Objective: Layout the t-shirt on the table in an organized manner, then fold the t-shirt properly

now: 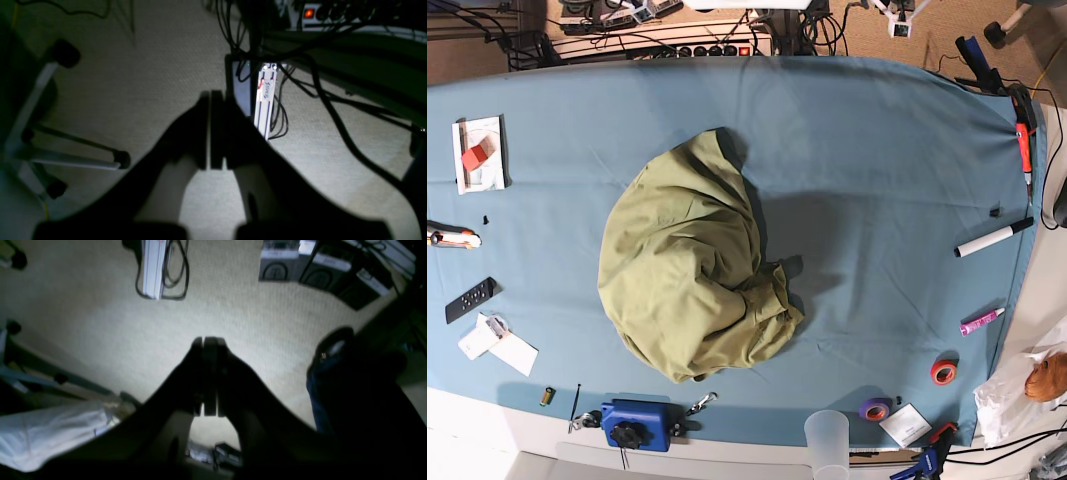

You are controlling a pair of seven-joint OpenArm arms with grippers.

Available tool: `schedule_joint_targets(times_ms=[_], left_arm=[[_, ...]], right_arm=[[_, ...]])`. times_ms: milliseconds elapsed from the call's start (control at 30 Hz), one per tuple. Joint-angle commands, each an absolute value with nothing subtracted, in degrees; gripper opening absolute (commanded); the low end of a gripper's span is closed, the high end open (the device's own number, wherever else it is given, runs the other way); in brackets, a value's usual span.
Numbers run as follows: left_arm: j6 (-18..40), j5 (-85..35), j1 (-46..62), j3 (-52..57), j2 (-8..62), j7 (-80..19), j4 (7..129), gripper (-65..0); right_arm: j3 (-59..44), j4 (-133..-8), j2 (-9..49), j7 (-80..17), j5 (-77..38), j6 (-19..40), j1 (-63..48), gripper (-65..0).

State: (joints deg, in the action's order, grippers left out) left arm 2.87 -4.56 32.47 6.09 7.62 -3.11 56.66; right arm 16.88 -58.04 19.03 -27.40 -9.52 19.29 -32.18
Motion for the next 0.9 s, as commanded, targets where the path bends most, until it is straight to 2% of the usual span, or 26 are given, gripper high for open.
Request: schedule_joint_targets(times_ms=[0,167,333,500,667,867], left_arm=[[3.0,-4.7,34.1,6.2,7.8,-2.7,58.5,-65.0],[3.0,-4.7,38.4,6.2,8.1,-6.6,64.9,-65.0],[3.0,-4.7,43.7,6.2,9.9,-7.2,71.6,-65.0],[2.2,-4.7,49.9,6.2,12.5,-12.5,81.7,-65.0],[-1.1,-4.7,55.4,6.2,13.0,-15.9,93.1,-65.0],[-1.1,-4.7,59.0,6.2,13.4,-25.7,107.1,-65.0]], right_arm=[[16.8,-59.9,19.7,-27.7,-9.8,19.1,-33.4,-65.0],[14.6,-67.7,19.7,-32.9,-9.9,17.8,-37.2,-65.0],[8.1,-77.0,19.7,-37.1,-10.1,17.8,-42.5,-65.0],[-0.4,-87.4,19.7,-42.3,-16.7,17.8,-48.9,-65.0],[-7.1,-96.9,19.7,-45.8,-20.8,18.0,-54.4,-65.0],[-12.0,-107.7,19.7,-52.7,-26.0,18.0,-58.0,-65.0]])
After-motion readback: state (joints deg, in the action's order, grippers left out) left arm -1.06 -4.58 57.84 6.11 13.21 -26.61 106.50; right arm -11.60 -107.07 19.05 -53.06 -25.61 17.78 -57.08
